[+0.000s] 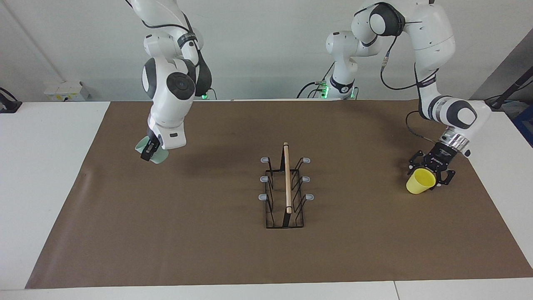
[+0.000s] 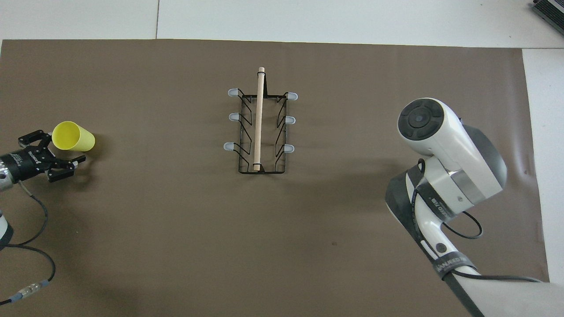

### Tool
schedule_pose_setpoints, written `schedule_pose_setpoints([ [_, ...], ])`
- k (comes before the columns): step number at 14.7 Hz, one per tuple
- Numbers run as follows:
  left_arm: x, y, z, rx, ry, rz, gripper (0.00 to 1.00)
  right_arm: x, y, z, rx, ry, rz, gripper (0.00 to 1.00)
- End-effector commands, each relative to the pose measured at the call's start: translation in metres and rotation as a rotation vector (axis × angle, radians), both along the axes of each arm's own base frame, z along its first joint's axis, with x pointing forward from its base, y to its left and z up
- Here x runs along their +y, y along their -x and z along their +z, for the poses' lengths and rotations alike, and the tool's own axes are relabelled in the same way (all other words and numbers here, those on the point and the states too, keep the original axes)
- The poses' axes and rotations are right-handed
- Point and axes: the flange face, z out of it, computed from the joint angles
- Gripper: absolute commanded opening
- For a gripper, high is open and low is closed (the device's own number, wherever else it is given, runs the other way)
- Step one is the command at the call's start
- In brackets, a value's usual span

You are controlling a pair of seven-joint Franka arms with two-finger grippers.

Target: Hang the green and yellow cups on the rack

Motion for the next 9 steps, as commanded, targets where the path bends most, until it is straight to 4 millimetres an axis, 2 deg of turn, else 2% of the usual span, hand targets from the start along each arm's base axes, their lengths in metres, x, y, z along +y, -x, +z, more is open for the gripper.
schedule_pose_setpoints([
  [1,-0.012,0.005,0.004,-0.012,0.007,0.054,1.00,0.011,0.004,0.022,-0.069,-0.196,-0.034,0.00],
  [4,-0.019,0.001,0.005,-0.025,0.027,0.063,1.00,0.028,0.002,0.035,-0.122,-0.438,-0.113,0.00],
  [7,-0.032,0.000,-0.002,-0.019,0.025,0.091,1.00,0.034,-0.003,0.042,-0.175,-0.708,-0.149,0.00],
  [9,-0.041,-0.003,-0.005,-0.015,0.007,0.092,1.00,0.026,-0.003,0.042,-0.219,-0.873,-0.178,0.00],
])
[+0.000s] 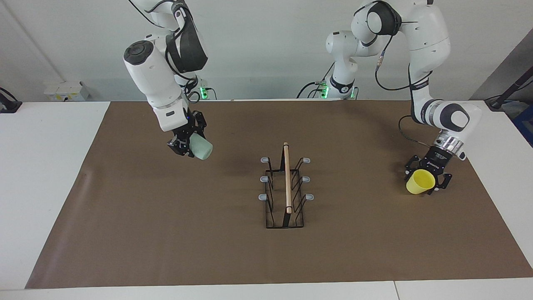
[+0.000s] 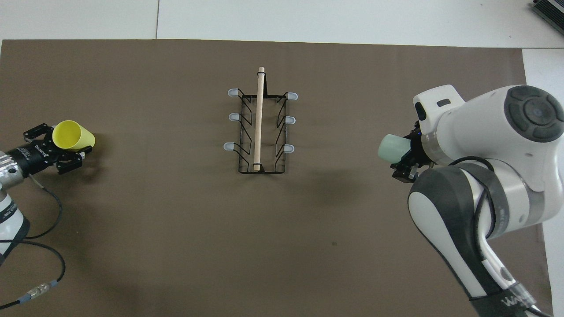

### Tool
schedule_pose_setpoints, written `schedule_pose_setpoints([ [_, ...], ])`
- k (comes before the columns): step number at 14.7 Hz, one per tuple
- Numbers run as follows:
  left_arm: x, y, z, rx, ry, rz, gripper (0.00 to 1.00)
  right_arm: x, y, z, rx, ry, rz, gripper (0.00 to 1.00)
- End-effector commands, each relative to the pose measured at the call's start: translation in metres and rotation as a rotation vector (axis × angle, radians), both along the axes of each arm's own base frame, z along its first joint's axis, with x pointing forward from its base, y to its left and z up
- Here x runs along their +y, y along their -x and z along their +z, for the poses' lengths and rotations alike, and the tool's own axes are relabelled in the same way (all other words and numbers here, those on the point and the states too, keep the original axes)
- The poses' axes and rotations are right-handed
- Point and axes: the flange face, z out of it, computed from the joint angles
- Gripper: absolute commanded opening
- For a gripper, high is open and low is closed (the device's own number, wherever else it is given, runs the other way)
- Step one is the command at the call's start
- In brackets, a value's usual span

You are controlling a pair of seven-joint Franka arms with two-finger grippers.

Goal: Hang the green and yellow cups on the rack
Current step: 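Carry the green cup with the right gripper onto a rack peg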

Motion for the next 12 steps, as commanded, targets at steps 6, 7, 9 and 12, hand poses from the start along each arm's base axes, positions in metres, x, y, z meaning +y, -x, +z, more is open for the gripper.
schedule_pose_setpoints([
  [6,-0.016,0.003,0.005,0.000,-0.004,0.031,0.02,-0.031,0.046,-0.020,-0.241,-0.620,-0.106,0.00],
  [7,-0.014,0.001,0.012,-0.013,0.003,0.034,0.00,-0.032,0.056,-0.031,-0.268,-0.664,-0.110,0.00],
  [9,-0.009,-0.004,0.033,-0.052,0.023,0.030,0.00,-0.029,0.063,-0.052,-0.360,-0.792,-0.139,0.00],
  [12,-0.002,-0.014,0.075,-0.121,-0.030,-0.012,0.00,0.004,0.071,-0.081,-0.468,-0.949,-0.216,0.00],
])
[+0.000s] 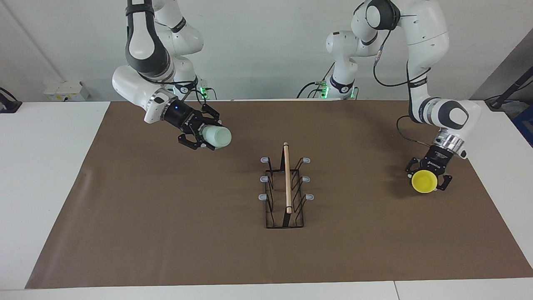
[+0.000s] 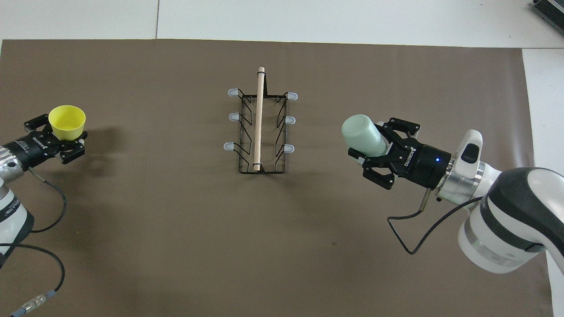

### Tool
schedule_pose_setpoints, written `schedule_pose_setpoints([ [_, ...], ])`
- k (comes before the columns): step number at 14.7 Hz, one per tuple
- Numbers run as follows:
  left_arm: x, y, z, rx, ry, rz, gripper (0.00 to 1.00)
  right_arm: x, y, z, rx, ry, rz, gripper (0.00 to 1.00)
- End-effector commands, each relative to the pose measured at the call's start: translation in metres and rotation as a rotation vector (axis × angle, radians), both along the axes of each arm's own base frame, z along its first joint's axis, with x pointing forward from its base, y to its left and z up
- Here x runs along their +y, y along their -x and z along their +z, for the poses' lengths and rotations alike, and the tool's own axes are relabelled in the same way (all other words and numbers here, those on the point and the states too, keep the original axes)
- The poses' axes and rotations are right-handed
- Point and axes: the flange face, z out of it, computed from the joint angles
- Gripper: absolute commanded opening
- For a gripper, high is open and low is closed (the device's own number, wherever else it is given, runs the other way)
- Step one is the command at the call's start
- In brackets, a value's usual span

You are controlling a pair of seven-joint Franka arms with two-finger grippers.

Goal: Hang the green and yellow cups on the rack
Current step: 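Carry the green cup with the right gripper onto a rack peg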

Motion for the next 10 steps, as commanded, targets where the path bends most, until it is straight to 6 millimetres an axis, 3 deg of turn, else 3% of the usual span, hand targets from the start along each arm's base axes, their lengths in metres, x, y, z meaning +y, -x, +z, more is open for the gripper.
schedule_pose_setpoints([
  [1,0.003,-0.006,0.042,-0.049,-0.037,-0.049,0.00,0.033,0.013,-0.018,-0.052,-0.106,-0.072,0.00],
  [5,-0.014,-0.028,0.085,-0.055,-0.100,-0.115,0.00,0.096,0.024,-0.047,-0.082,-0.239,-0.155,0.00],
  [8,-0.019,-0.046,0.122,-0.039,-0.177,-0.159,0.00,0.113,0.024,-0.058,-0.123,-0.310,-0.186,0.00],
  [10,-0.032,-0.049,0.134,-0.047,-0.190,-0.203,0.00,0.118,0.024,-0.063,-0.121,-0.319,-0.203,0.00],
])
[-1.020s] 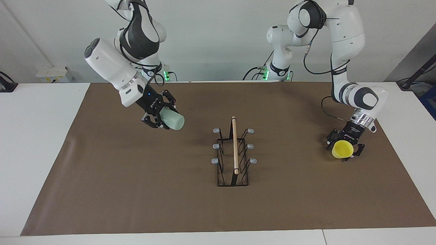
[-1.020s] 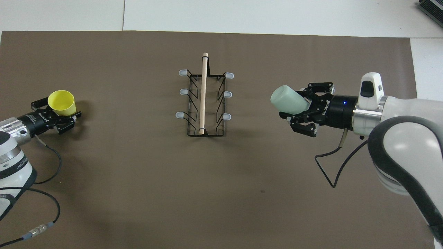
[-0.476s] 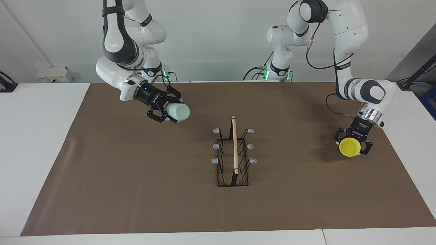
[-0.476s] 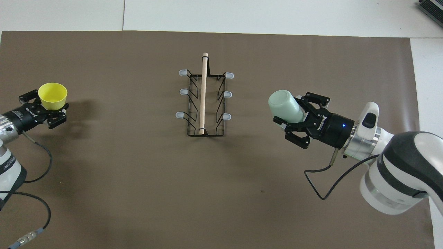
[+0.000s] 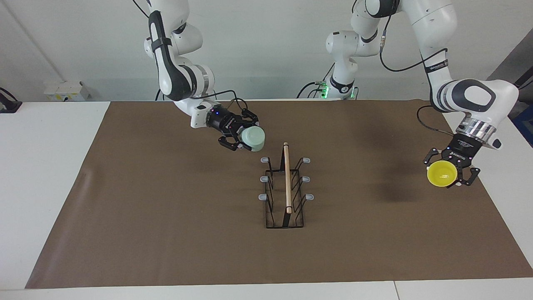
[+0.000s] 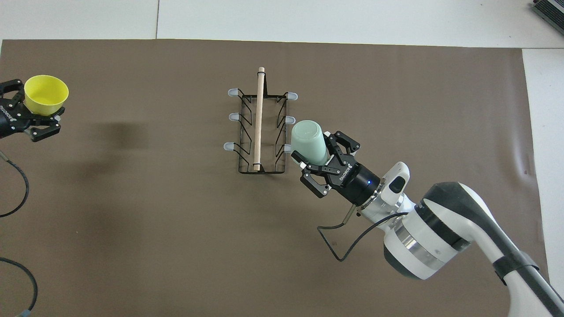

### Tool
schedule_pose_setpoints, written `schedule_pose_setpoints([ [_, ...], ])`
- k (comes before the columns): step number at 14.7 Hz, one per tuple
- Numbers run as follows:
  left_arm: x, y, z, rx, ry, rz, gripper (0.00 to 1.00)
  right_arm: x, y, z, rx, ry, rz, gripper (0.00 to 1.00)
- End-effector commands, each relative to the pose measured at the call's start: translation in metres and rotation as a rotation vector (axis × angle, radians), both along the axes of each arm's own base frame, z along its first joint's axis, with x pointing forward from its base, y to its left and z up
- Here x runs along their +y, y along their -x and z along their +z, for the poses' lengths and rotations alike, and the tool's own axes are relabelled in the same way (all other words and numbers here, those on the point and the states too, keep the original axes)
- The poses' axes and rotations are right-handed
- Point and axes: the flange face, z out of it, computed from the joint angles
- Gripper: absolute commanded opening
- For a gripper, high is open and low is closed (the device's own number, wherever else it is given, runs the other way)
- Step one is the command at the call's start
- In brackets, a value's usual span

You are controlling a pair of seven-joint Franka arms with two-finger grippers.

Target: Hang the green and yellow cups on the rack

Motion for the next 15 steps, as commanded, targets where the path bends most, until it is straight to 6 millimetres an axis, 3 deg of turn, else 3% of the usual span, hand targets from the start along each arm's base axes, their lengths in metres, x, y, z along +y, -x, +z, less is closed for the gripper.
schedule_pose_setpoints([
  [1,-0.015,-0.002,0.021,0.008,-0.027,-0.042,0.00,0.010,0.001,-0.004,-0.012,-0.022,-0.030,0.00],
  [3,-0.022,0.001,0.038,0.004,-0.111,-0.105,0.00,0.015,0.002,-0.015,0.010,-0.005,-0.025,0.00],
  [6,-0.055,-0.001,0.055,0.002,-0.235,-0.221,0.00,0.026,-0.001,-0.038,-0.005,-0.008,-0.003,0.00],
  [8,-0.058,0.002,0.059,0.004,-0.262,-0.245,0.00,0.037,-0.005,-0.052,-0.029,-0.046,-0.024,0.00],
  [10,-0.063,0.003,0.063,0.011,-0.322,-0.285,0.00,0.041,-0.006,-0.055,-0.041,-0.043,-0.022,0.00],
  [13,-0.088,0.006,0.081,0.014,-0.436,-0.370,0.00,0.041,-0.010,-0.053,-0.072,-0.058,-0.022,0.00],
  [15,-0.101,0.010,0.097,0.002,-0.518,-0.427,0.00,0.040,-0.012,-0.064,-0.083,-0.060,-0.026,0.00],
])
